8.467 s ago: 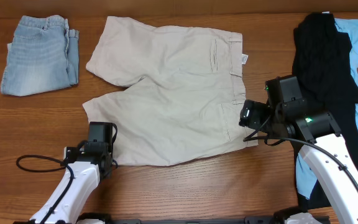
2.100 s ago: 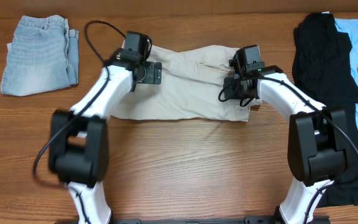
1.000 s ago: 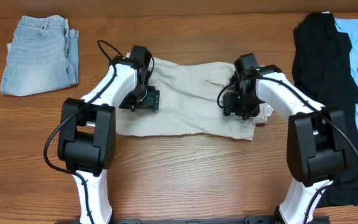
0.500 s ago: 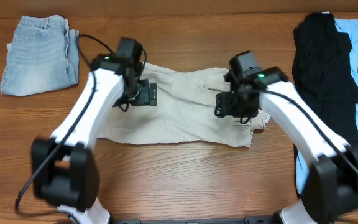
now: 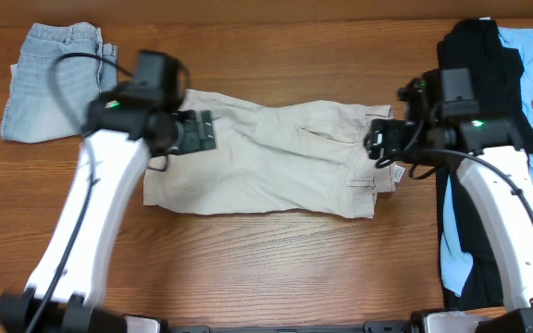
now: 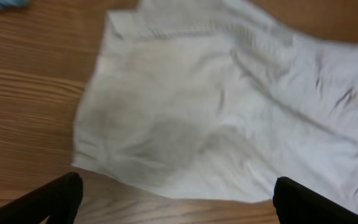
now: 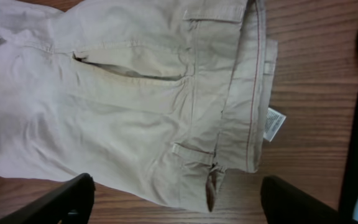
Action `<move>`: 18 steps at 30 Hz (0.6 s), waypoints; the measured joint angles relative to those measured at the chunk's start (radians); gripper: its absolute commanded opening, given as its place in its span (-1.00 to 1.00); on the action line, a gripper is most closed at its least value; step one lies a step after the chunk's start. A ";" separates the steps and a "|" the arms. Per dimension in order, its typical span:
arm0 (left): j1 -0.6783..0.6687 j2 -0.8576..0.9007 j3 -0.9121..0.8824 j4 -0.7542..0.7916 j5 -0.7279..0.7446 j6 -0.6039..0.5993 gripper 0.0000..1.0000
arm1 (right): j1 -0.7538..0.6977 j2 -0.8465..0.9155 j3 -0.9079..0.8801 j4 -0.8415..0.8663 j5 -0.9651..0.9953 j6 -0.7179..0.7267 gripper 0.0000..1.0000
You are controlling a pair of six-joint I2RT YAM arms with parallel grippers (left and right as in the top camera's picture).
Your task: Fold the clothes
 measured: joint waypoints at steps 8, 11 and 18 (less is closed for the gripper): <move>0.124 0.019 0.001 0.057 -0.008 0.073 1.00 | -0.013 0.031 0.000 0.074 -0.067 -0.085 0.80; 0.150 0.109 0.001 0.058 -0.008 0.123 1.00 | -0.006 0.072 0.000 0.078 -0.074 -0.095 0.80; 0.228 0.308 0.000 0.063 -0.005 0.239 1.00 | -0.006 0.122 0.000 0.080 -0.078 -0.101 0.81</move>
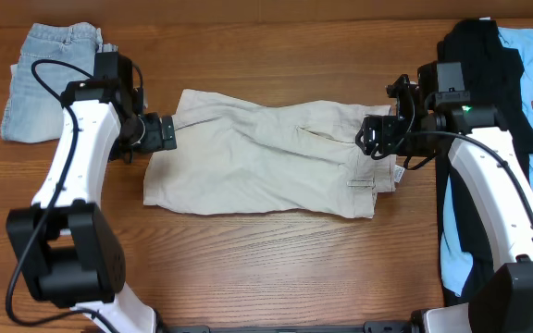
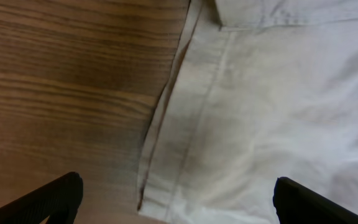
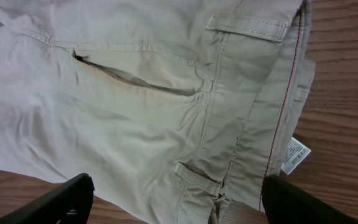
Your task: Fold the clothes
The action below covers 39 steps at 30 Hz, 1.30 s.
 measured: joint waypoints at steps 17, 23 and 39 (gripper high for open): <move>0.000 0.175 0.007 0.106 0.187 0.152 -0.33 | 0.000 0.016 0.000 0.025 0.034 0.001 0.79; -0.035 0.175 0.010 0.116 0.208 0.155 -0.92 | -0.003 0.099 0.000 0.039 0.038 0.020 0.79; -0.034 0.230 -0.008 0.170 0.189 0.185 -0.92 | -0.072 0.103 0.000 0.023 0.045 0.027 0.80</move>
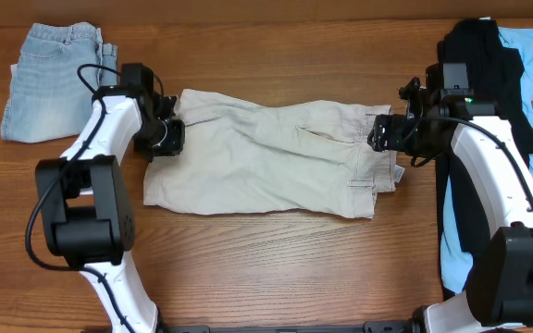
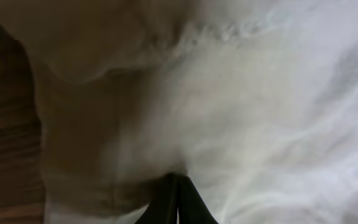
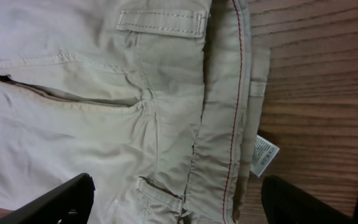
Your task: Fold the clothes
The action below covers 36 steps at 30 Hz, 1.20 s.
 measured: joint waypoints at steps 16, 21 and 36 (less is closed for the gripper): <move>0.043 0.039 0.002 -0.016 -0.008 -0.042 -0.92 | 0.000 0.143 0.000 0.105 0.057 0.001 0.87; 0.043 0.040 0.003 -0.018 -0.008 -0.066 -0.92 | -0.005 0.204 0.000 0.169 0.057 0.000 0.87; 0.043 0.042 0.006 -0.021 -0.008 -0.087 -0.92 | -0.026 0.320 0.004 0.209 -0.132 0.002 -0.92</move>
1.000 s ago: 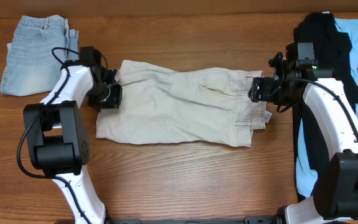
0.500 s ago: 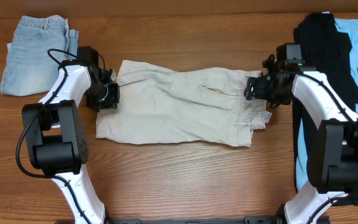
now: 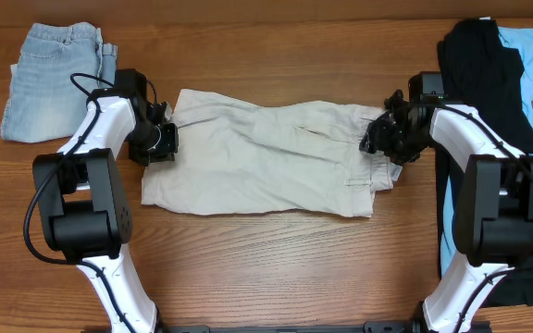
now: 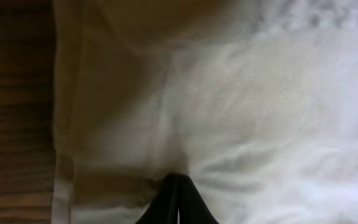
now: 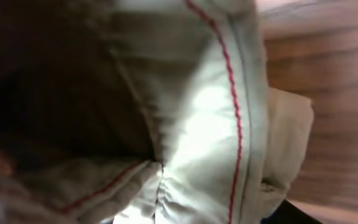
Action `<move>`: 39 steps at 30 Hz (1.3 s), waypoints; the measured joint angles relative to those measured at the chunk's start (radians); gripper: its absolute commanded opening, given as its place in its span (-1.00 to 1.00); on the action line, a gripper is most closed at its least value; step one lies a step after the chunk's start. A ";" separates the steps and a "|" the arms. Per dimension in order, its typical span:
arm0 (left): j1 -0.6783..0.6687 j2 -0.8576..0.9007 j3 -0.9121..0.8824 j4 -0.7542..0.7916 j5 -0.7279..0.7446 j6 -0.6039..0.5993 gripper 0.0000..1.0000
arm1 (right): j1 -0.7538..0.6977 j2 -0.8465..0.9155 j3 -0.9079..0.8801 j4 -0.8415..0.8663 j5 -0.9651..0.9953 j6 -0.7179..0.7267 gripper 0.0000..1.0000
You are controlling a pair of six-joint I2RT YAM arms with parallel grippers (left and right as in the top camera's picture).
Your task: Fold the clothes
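Beige shorts (image 3: 266,162) lie spread flat across the middle of the table, waistband to the right. My left gripper (image 3: 162,139) sits at their upper left hem, and its dark fingers (image 4: 178,193) are shut on the cloth. At the opposite end my right gripper (image 3: 375,141) is down on the waistband. The right wrist view is filled by the waistband with red stitching (image 5: 229,124), bunched and lifted. The fingers there are almost wholly hidden by cloth.
Folded light-blue jeans (image 3: 54,79) lie at the back left corner. A pile of black cloth (image 3: 484,65) over a light-blue garment runs down the right side. Bare wooden table (image 3: 266,268) lies in front of the shorts.
My right gripper was open above the waistband end; now it is pressed into the waistband, with the cloth bunched around it. The left gripper stays shut on the hem, shifted slightly left.
Both grippers were open above the shorts, left over the left leg and right over the waistband. The left one then stood open at the left hem, then was shut on it. The right stayed open over the waistband and is now closed into it.
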 measured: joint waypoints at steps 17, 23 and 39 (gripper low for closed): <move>-0.095 0.020 0.003 -0.060 0.162 -0.049 -0.92 | -0.186 -0.268 -0.013 -0.173 -0.143 0.051 -0.92; -0.268 0.033 0.002 -0.058 0.240 -0.050 -0.92 | -0.182 -0.423 0.071 -0.361 -0.079 0.042 -0.92; -0.334 0.035 -0.008 0.024 0.285 -0.076 -0.92 | 0.550 -0.444 0.133 0.019 0.181 0.504 -0.92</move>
